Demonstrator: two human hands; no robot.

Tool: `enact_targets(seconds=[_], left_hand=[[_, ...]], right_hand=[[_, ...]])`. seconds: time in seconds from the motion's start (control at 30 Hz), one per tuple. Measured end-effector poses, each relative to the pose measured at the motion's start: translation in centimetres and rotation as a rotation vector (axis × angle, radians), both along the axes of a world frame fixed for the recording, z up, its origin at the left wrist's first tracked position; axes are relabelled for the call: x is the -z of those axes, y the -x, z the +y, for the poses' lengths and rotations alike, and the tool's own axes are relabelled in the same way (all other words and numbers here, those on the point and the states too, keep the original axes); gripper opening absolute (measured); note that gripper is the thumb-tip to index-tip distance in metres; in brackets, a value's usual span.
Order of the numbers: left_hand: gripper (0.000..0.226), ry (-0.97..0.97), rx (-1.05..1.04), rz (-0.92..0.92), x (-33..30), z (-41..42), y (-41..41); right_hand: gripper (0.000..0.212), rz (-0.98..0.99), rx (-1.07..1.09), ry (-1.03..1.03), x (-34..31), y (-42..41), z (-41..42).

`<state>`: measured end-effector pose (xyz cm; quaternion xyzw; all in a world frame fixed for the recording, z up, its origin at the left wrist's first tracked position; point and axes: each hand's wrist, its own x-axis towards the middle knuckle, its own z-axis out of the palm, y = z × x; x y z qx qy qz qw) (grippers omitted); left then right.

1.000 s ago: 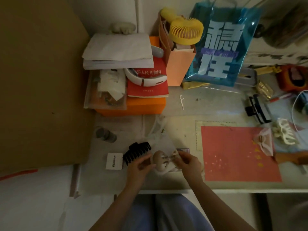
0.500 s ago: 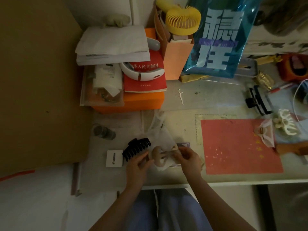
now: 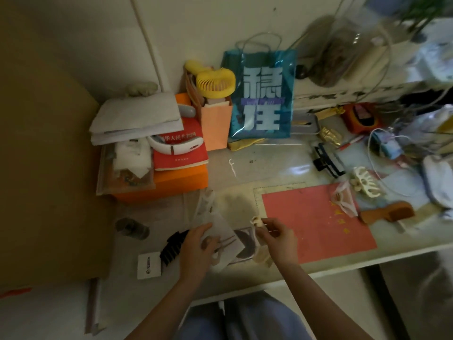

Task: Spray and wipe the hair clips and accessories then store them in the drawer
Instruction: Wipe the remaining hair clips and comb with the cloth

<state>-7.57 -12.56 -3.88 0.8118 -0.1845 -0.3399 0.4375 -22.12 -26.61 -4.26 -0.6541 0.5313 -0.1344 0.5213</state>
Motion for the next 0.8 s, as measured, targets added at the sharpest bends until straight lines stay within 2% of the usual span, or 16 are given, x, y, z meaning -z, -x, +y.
enact_targets(seconds=[0.17,0.27,0.37,0.6,0.8], left_hand=[[0.029,0.003,0.274,-0.143,-1.6,-5.1,2.2],[0.032,0.036,0.359,-0.267,-2.4,-9.2,4.9],[0.032,0.043,0.346,-0.276,-2.6,-13.9,8.3],[0.038,-0.024,0.361,-0.268,-1.4,-25.2,17.1],[0.041,-0.144,0.207,-0.174,-0.8,-30.8,21.1]], right_hand=[[0.013,-0.043,0.087,0.092,-2.5,4.6,-3.7],[0.013,-0.066,0.143,0.135,-3.3,8.0,-6.6],[0.016,-0.075,0.153,0.192,-4.1,11.4,-10.1],[0.012,-0.054,0.084,0.113,-3.7,20.1,-19.5],[0.007,-0.038,-0.013,0.077,-3.2,24.5,-24.8]])
